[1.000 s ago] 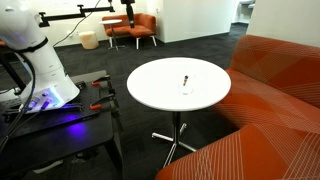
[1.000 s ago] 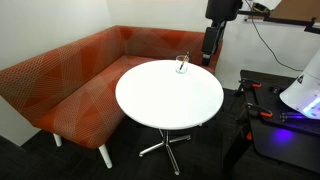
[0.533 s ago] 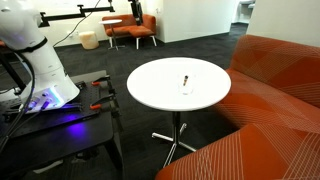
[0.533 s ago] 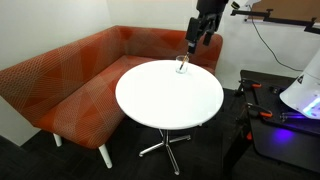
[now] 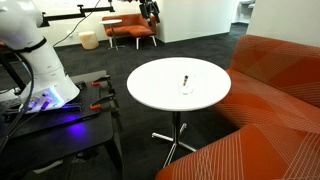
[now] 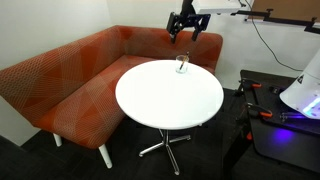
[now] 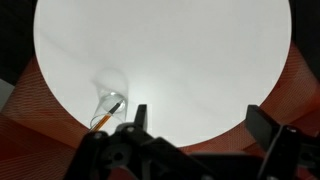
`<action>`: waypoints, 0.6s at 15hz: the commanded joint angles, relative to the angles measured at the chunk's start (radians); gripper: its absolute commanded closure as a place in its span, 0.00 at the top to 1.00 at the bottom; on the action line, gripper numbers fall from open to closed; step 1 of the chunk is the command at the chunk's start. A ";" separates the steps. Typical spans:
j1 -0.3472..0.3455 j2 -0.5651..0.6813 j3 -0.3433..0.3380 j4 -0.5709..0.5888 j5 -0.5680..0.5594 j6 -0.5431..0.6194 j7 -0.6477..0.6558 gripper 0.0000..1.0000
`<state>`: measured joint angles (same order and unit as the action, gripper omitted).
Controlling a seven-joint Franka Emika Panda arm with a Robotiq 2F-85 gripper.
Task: Put the pen on the table
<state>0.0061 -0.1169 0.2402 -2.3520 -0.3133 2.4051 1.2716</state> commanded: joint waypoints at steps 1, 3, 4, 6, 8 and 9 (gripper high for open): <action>0.028 0.011 -0.031 0.005 -0.016 -0.002 0.016 1.00; 0.032 0.015 -0.033 0.004 -0.015 -0.002 0.012 1.00; 0.033 0.014 -0.033 0.004 -0.015 -0.002 0.012 1.00; 0.034 0.014 -0.032 0.004 -0.015 -0.002 0.012 1.00; 0.021 0.021 -0.025 0.001 -0.081 0.037 0.179 1.00; 0.017 0.025 -0.022 0.001 -0.119 0.052 0.271 1.00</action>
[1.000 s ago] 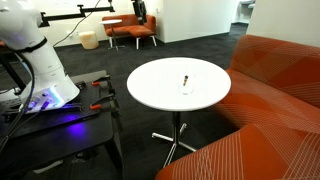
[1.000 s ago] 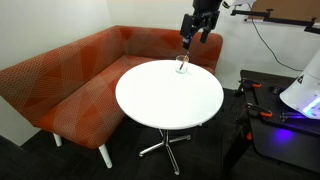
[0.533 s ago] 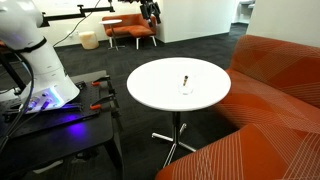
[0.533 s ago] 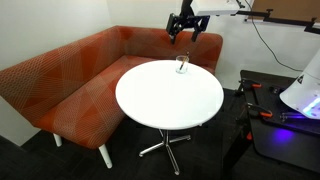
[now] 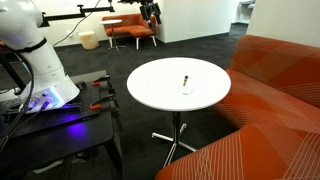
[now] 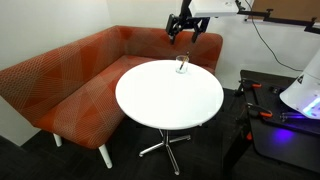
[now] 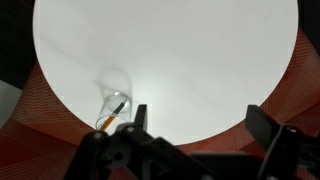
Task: Put the pen on the table
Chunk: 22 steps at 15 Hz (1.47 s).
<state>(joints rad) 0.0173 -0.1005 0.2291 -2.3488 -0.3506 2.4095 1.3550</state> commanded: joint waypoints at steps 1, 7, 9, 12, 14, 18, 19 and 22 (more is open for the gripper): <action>0.005 0.013 -0.012 0.001 -0.115 0.049 0.260 1.00; 0.011 0.038 -0.022 0.031 -0.319 -0.042 0.709 1.00; 0.020 0.045 -0.027 0.044 -0.373 -0.099 0.827 1.00; 0.034 0.056 -0.031 0.067 -0.396 -0.192 0.931 1.00; 0.041 0.065 -0.032 0.088 -0.401 -0.257 0.984 1.00; 0.049 0.100 -0.044 0.139 -0.376 -0.345 1.007 1.00; 0.047 0.108 -0.051 0.147 -0.366 -0.338 0.987 1.00; 0.039 0.136 -0.082 0.170 -0.351 -0.304 0.967 1.00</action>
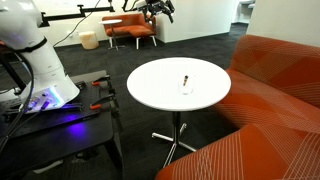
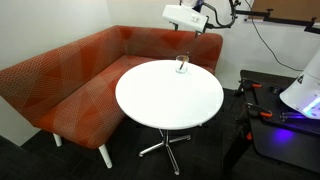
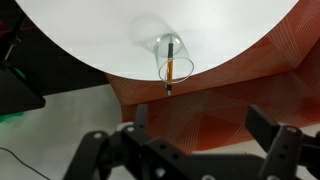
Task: Put the pen on the table
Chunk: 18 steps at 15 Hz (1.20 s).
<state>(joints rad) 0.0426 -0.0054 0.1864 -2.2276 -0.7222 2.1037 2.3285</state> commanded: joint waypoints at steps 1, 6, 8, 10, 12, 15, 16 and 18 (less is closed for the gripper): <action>0.012 0.049 -0.050 0.055 0.019 0.013 -0.007 1.00; 0.008 0.105 -0.102 0.104 0.047 -0.002 0.014 1.00; 0.009 0.125 -0.120 0.122 0.069 -0.019 0.021 1.00; 0.007 0.141 -0.138 0.135 0.096 -0.023 0.019 1.00; 0.003 0.153 -0.159 0.139 0.119 -0.018 0.019 1.00; -0.004 0.158 -0.188 0.131 0.139 -0.011 0.019 1.00; -0.006 0.159 -0.197 0.128 0.145 -0.010 0.019 1.00; -0.011 0.163 -0.214 0.123 0.143 -0.006 0.016 1.00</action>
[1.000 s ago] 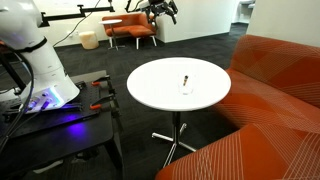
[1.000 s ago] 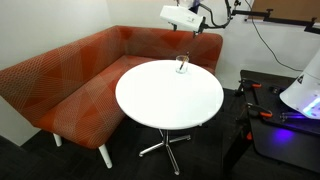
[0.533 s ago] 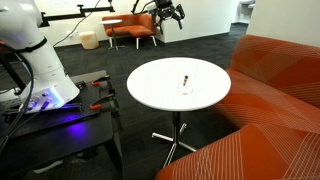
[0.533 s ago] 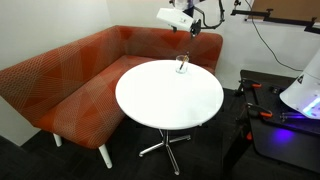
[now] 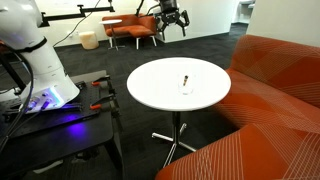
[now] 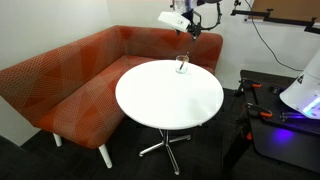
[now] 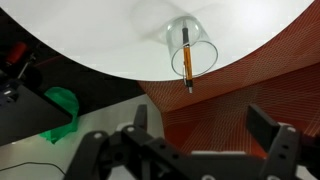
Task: Put the pen on the table
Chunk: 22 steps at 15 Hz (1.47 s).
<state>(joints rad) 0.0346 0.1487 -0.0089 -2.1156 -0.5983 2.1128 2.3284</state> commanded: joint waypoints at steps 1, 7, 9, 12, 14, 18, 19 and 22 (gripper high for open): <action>-0.005 0.010 -0.027 0.008 0.018 -0.010 0.012 1.00; -0.008 0.017 -0.045 0.000 0.002 -0.001 -0.002 1.00; -0.007 0.017 -0.045 0.000 0.002 -0.001 -0.002 1.00; 0.004 0.066 -0.048 0.050 -0.029 -0.020 0.069 1.00; 0.007 0.096 -0.054 0.084 -0.028 -0.042 0.110 1.00; 0.013 0.158 -0.071 0.165 -0.028 -0.110 0.206 1.00; 0.012 0.172 -0.073 0.183 -0.023 -0.126 0.212 1.00; 0.012 0.215 -0.081 0.238 -0.014 -0.176 0.206 1.00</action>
<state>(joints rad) 0.0281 0.3122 -0.0717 -1.9550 -0.6194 2.0052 2.5072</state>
